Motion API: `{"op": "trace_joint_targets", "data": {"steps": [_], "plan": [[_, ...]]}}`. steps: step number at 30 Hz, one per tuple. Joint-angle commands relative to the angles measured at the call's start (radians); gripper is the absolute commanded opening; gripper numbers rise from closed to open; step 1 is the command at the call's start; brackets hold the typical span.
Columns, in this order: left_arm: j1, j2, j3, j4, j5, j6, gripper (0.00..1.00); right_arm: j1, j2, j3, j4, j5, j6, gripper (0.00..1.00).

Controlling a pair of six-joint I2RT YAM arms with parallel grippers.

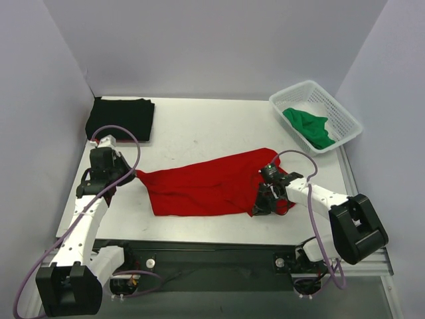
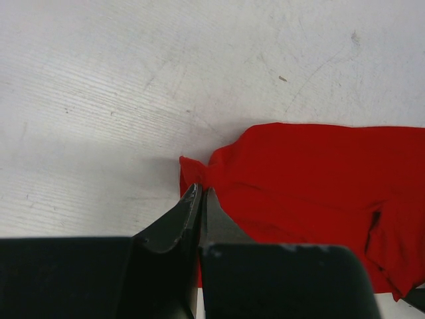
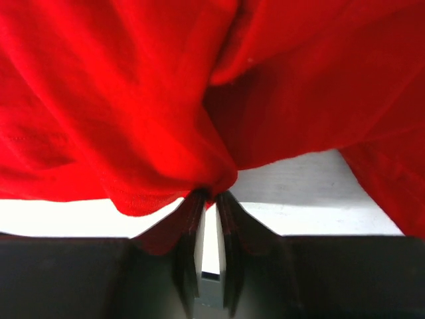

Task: Fold and stack the t-shirts
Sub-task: Flatten out the tshirt

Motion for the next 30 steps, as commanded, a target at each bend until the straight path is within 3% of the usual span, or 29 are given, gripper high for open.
{"op": "trace_joint_targets", "data": {"steps": [1, 4, 17, 23, 30], "plan": [[0.008, -0.025, -0.002, 0.009, -0.007, 0.021, 0.00, 0.007, 0.021, -0.007, -0.016, -0.022, 0.001, 0.10], [0.008, -0.028, -0.004, 0.004, -0.008, 0.022, 0.00, 0.008, 0.016, -0.007, -0.019, -0.023, -0.001, 0.00], [0.016, -0.045, 0.024, -0.014, -0.014, 0.027, 0.00, -0.021, -0.270, 0.177, -0.249, 0.061, -0.019, 0.00], [0.017, -0.049, 0.061, -0.008, 0.001, 0.016, 0.00, -0.056, -0.326, 0.262, -0.346, 0.119, -0.070, 0.00], [0.017, -0.058, 0.001, 0.000, 0.021, 0.004, 0.00, -0.068, -0.324, 0.124, -0.358, 0.122, -0.071, 0.00]]}}
